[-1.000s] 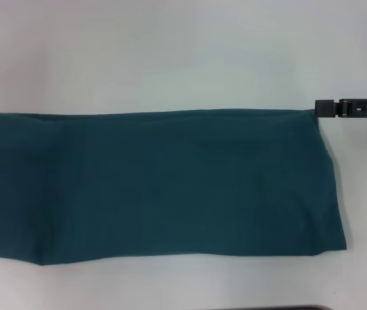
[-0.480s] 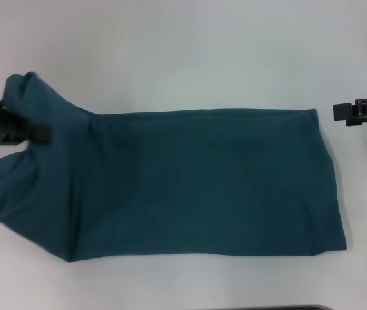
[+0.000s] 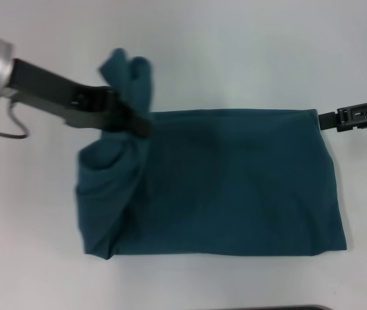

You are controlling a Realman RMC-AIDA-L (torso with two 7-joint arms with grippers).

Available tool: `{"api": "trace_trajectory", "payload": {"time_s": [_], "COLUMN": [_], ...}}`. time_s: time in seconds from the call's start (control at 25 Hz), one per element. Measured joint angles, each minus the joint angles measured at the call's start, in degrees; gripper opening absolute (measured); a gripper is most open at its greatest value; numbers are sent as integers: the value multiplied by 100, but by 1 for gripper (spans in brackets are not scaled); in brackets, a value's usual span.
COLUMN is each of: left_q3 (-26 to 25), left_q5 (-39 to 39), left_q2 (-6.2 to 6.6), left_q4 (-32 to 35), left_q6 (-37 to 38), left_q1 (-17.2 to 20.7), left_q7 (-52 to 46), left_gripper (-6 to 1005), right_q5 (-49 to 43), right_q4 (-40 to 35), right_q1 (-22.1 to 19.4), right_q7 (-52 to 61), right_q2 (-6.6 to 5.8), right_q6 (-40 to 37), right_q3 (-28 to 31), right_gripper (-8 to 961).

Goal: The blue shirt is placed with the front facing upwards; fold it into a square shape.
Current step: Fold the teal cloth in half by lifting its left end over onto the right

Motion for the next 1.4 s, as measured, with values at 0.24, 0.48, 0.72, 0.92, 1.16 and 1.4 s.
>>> {"api": "trace_trajectory", "payload": {"time_s": [0.24,0.48,0.72,0.92,1.16,1.4], "left_q3": [878,1678,2239,2630,2800,2769], "left_q5": [-610,-1430,-1993,-2051,-2082,-2286], "left_q2": [-36,-52,-46,-53,-38,-34], "left_q4": [142,121,254,797,1374,1396], "left_q6": [-505,-939,-1506,-1973,-2455,-2481], "left_q1": [-83,-106,-287,-417,-520,-491], "left_q7": [-335,-614,-665,-657,-503,-413], "left_gripper": [70,70,71,71,71,71], "right_q5": [-6,-8,-9,-15,-16,-16], "right_q4": [28,54,71,76,76,91], "right_q1": [-17,22,111,150,157,157], "right_q7": [-9,-29,-7,-1,2,3], "right_q2": [10,10,18,19,19,19], "right_q6": [58,107,154,193,214,225], "right_q3": [0,2,-8,-18,-23,-24], "right_gripper": [894,889,883,879,873,868]}}
